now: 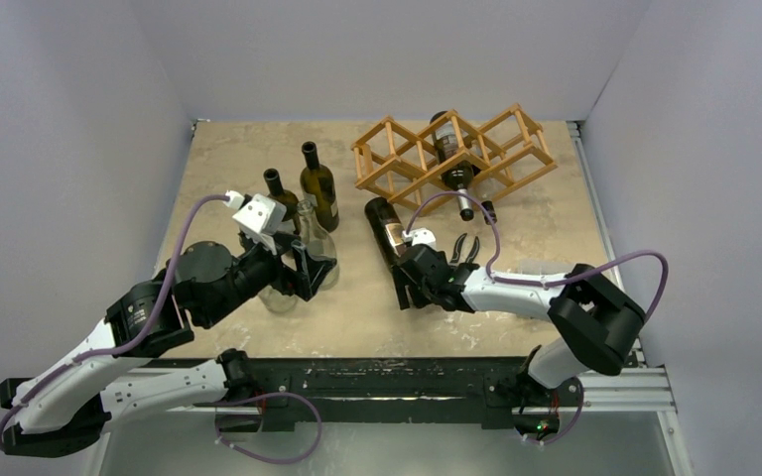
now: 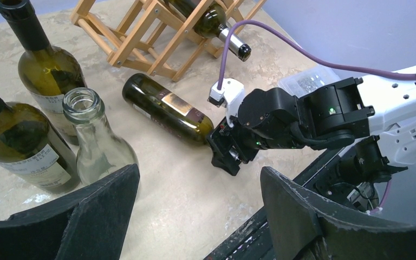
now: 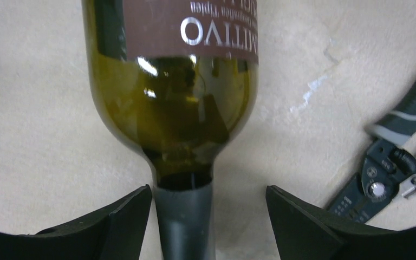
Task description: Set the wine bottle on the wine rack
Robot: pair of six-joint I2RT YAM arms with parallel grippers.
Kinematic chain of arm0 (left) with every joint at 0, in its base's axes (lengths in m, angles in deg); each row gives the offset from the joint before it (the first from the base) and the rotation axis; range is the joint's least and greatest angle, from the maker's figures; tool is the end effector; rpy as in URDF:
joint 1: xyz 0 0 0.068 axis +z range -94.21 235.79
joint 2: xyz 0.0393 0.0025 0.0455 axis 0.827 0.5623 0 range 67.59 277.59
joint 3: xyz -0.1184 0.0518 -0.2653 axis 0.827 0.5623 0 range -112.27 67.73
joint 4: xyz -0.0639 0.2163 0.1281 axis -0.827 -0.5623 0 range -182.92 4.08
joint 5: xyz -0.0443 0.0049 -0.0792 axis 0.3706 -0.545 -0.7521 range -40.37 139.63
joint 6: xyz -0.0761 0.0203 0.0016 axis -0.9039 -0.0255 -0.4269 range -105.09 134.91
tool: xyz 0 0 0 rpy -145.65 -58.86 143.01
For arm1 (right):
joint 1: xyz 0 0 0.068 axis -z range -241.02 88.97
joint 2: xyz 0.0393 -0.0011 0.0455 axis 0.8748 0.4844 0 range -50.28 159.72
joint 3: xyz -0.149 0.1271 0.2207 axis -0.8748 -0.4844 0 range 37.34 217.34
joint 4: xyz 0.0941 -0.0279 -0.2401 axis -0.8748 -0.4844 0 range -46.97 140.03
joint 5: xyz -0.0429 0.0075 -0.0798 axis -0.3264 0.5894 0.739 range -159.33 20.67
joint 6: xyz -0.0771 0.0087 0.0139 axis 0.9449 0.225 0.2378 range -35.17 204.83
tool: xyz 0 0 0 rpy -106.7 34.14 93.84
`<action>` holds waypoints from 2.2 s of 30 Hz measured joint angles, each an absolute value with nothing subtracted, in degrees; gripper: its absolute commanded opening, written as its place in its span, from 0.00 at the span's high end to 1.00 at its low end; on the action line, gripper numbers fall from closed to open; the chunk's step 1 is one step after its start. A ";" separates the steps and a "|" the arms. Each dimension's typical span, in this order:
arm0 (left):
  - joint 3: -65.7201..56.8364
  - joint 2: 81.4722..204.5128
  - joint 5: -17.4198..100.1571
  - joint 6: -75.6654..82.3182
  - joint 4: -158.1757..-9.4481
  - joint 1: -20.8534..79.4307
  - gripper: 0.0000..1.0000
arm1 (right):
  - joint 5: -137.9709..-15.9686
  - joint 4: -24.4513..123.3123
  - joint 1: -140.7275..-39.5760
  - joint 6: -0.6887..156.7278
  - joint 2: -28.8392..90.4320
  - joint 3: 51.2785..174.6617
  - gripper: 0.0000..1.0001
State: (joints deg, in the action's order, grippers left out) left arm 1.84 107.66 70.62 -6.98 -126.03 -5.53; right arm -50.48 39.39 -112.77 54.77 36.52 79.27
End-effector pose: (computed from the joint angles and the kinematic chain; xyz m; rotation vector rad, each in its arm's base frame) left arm 0.0816 -0.0987 0.4241 0.3715 1.8219 -0.6945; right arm 0.2007 0.2193 0.1575 -0.3399 2.4519 0.1924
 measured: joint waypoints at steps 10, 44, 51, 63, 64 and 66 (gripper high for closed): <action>2.01 106.28 70.12 -7.01 -125.84 -5.53 0.19 | -45.73 53.27 -112.88 56.65 42.53 79.86 0.21; 5.73 103.11 69.27 -8.12 -124.53 -5.53 0.19 | -43.94 68.18 -115.02 54.90 32.61 64.19 1.00; 5.77 103.09 68.90 -8.16 -124.55 -5.53 0.19 | -48.29 66.41 -114.91 54.90 30.97 64.17 1.00; 6.50 102.24 68.09 -8.54 -123.67 -5.53 0.19 | -55.46 53.95 -115.07 48.34 20.65 62.99 1.00; 6.65 102.24 68.00 -8.56 -123.54 -5.53 0.19 | -55.31 53.01 -115.07 47.54 19.30 62.55 1.00; 6.91 102.24 67.78 -8.56 -123.28 -5.53 0.19 | -55.18 51.20 -115.04 45.81 17.24 61.89 1.00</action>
State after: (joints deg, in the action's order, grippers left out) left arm 6.91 102.24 67.78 -8.56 -123.28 -5.53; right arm -55.18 51.20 -115.04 45.81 17.24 61.89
